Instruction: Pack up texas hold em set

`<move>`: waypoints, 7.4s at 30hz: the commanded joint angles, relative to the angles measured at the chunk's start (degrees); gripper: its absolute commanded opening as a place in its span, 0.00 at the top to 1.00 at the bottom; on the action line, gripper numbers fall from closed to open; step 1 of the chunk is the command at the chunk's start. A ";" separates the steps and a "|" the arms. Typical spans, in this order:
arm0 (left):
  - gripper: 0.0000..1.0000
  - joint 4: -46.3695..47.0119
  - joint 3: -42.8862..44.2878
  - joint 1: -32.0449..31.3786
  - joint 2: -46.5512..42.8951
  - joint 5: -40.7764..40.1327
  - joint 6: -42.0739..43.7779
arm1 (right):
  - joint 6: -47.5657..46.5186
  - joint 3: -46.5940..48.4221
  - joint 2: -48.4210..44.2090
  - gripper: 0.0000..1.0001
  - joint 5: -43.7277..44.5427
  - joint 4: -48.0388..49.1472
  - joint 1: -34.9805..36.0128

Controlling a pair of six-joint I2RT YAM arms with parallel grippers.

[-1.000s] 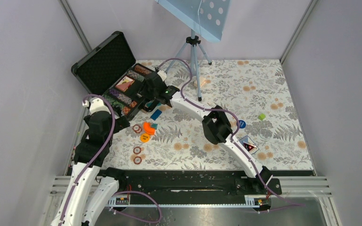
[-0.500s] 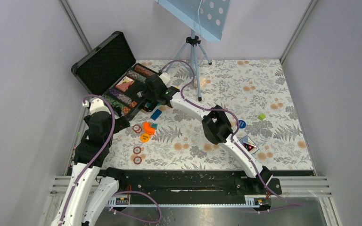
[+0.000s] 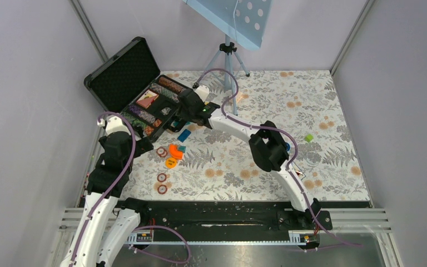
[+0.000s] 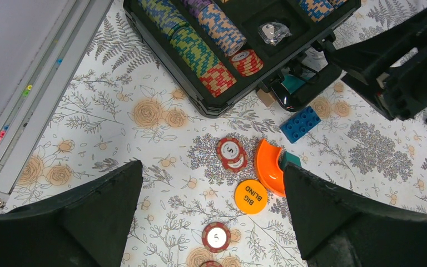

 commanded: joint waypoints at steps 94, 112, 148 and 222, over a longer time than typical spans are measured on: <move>0.02 20.52 3.70 -0.11 18.94 28.61 6.75 | -14.11 -65.93 -61.40 0.33 2.25 4.30 -4.15; 0.05 36.16 17.86 -8.84 57.07 34.92 26.89 | -13.03 -84.80 -98.66 0.31 5.57 -12.58 -4.20; 0.07 15.04 42.46 -4.46 82.73 38.16 15.24 | -12.91 -87.93 -99.98 0.28 4.69 -12.56 -4.24; 0.12 21.50 34.00 -36.96 83.26 56.91 10.30 | -9.09 -90.09 -111.55 0.26 8.33 -21.62 -4.22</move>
